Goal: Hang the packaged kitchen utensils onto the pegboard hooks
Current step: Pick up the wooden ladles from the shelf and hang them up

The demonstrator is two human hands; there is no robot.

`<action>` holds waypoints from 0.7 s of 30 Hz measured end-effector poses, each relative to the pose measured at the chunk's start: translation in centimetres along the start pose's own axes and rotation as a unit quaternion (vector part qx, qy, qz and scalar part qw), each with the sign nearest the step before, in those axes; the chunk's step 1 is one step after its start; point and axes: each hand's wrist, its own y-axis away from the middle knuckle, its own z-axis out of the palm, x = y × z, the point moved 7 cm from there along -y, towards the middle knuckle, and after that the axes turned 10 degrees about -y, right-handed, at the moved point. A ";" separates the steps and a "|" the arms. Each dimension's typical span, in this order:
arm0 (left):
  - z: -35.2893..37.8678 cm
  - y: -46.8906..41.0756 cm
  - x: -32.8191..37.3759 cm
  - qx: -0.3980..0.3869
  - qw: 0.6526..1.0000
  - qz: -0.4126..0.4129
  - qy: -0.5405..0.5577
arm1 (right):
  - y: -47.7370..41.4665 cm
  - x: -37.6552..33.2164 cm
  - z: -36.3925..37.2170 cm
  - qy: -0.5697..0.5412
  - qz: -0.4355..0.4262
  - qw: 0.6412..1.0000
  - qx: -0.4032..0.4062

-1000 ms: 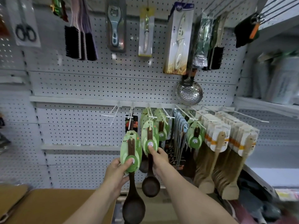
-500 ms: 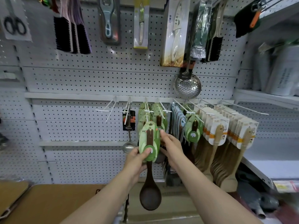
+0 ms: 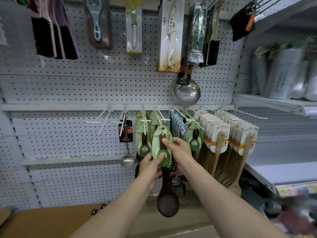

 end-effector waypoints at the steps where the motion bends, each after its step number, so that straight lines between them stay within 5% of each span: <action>1: 0.0 -0.3 0.0 0.004 1.000 0.000 0.000 | -0.1 0.0 0.1 -0.003 0.004 1.000 0.002; 21: -0.4 -7.2 -0.4 0.045 0.998 -0.016 0.036 | -5.0 3.4 0.8 0.018 0.048 0.992 0.113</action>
